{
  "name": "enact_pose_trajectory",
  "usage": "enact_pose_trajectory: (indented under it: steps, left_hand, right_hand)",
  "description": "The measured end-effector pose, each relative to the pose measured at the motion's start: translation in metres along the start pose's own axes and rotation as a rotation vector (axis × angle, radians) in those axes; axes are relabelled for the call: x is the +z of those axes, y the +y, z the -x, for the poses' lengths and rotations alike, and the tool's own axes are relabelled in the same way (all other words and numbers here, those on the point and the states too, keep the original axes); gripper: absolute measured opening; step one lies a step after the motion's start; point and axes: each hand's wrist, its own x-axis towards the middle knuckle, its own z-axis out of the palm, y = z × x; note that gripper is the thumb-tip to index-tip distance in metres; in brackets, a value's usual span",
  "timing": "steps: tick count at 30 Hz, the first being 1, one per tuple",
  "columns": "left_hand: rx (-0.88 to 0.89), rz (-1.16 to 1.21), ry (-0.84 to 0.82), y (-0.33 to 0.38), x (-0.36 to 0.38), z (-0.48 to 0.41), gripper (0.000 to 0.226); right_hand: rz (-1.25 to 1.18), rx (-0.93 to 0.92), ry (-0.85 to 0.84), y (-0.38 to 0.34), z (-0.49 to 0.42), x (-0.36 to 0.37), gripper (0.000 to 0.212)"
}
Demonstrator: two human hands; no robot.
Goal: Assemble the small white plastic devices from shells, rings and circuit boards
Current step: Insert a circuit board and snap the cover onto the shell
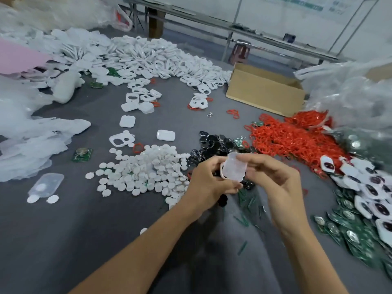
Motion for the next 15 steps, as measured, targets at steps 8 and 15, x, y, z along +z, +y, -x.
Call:
enact_pose_trajectory:
  steps: [8,15]
  left_hand:
    - [-0.009,-0.038,-0.024,-0.009,0.000,-0.005,0.051]
    - [-0.021,0.001,-0.012,-0.019,0.000,-0.010,0.048]
  right_hand:
    - [-0.036,-0.001,0.175,0.007,0.014,-0.004,0.022]
    - [-0.123,0.015,0.268,0.012,0.013,-0.008,0.018]
